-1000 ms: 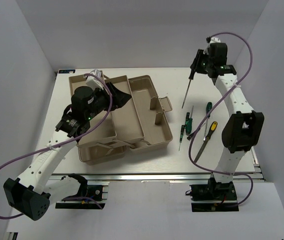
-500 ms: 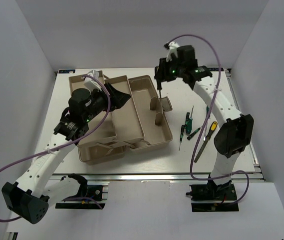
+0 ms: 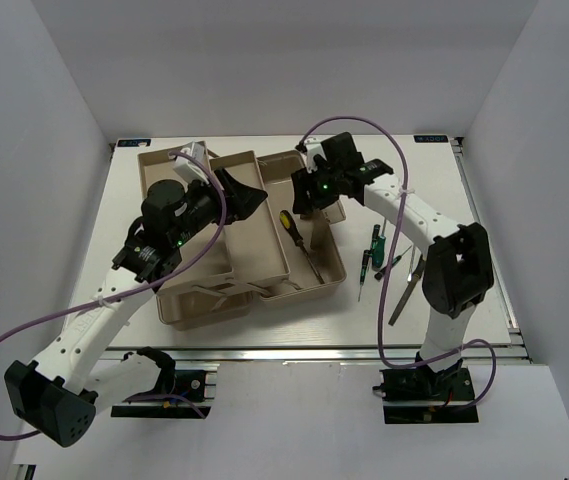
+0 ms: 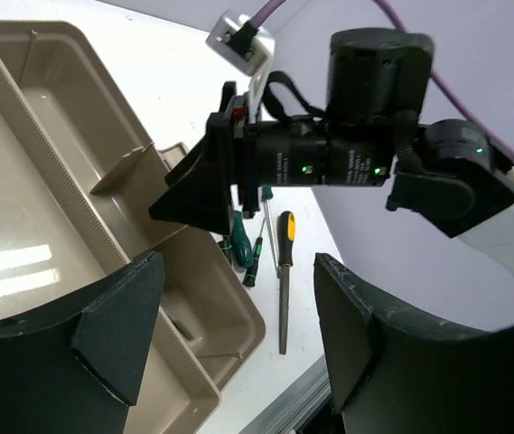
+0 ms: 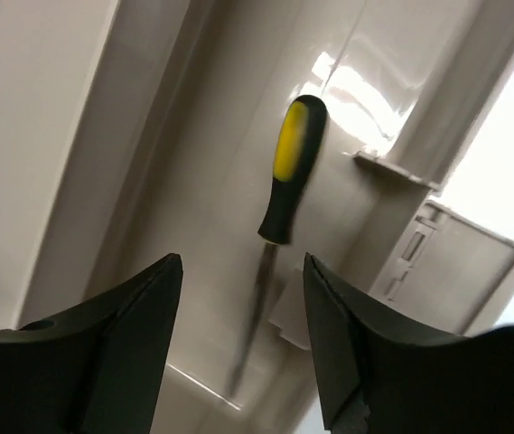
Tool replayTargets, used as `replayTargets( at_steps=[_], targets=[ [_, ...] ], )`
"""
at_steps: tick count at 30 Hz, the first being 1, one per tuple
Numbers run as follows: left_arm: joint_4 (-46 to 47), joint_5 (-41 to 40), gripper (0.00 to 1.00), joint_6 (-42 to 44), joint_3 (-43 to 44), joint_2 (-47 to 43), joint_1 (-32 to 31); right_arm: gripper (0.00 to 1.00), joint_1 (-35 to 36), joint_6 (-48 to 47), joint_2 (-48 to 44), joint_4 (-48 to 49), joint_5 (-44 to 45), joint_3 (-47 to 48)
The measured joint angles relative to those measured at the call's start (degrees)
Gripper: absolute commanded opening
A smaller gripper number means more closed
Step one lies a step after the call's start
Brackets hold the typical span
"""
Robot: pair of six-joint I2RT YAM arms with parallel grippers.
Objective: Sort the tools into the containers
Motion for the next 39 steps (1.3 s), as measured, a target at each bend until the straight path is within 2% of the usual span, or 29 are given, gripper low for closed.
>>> replayTargets(
  at_steps=[2, 4, 5, 6, 8, 10, 13, 17, 20, 23, 31, 39],
  targets=[
    [0.3, 0.1, 0.77, 0.2, -0.7, 0.0, 0.0, 0.63, -0.5, -2.0, -0.5, 0.0, 0.3, 0.0],
    [0.5, 0.3, 0.76, 0.4, -1.2, 0.1, 0.0, 0.55, -1.4, -4.0, -1.8, -0.1, 0.2, -0.2],
    [0.7, 0.4, 0.76, 0.5, -1.3, 0.1, 0.0, 0.37, -2.4, -5.0, -3.1, 0.1, -0.5, -0.7],
    [0.7, 0.4, 0.75, 0.7, -1.4, 0.1, 0.0, 0.29, -3.8, -6.0, -4.8, 0.1, -1.3, -1.6],
    [0.9, 0.6, 0.73, 1.0, -1.4, 0.2, 0.0, 0.18, -8.6, -6.3, -9.6, 0.3, -4.2, -4.4],
    [1.3, 0.6, 0.68, 1.4, -1.4, 0.2, 0.0, 0.19, -16.0, -5.4, -14.1, 0.4, -6.5, -6.9],
    [2.4, 1.0, 0.64, 1.9, -1.8, 0.1, 0.0, 0.46, -31.5, -2.8, -19.0, 0.9, -7.5, -12.5],
    [3.4, 2.3, 0.68, 2.4, -2.8, 0.2, 0.0, 0.62, -42.1, -0.9, -20.3, -1.0, -4.1, -21.9],
    [3.7, 3.2, 0.69, 2.8, -3.0, 0.9, 0.0, 0.64, -43.3, -0.9, -20.3, -2.7, -0.2, -29.9],
    [3.7, 4.2, 0.69, 3.1, -3.0, 1.9, 0.0, 0.64, -42.7, -0.6, -20.3, -3.4, 2.5, -33.9],
    [3.7, 5.3, 0.69, 3.1, -3.0, 3.8, 0.0, 0.6, -42.5, 0.7, -18.4, 1.7, 10.7, -34.5],
    [3.0, 4.5, 0.69, 2.1, -3.0, 2.6, 0.0, 0.52, -42.6, 2.6, -12.0, 5.5, 13.3, -36.0]
  ],
)
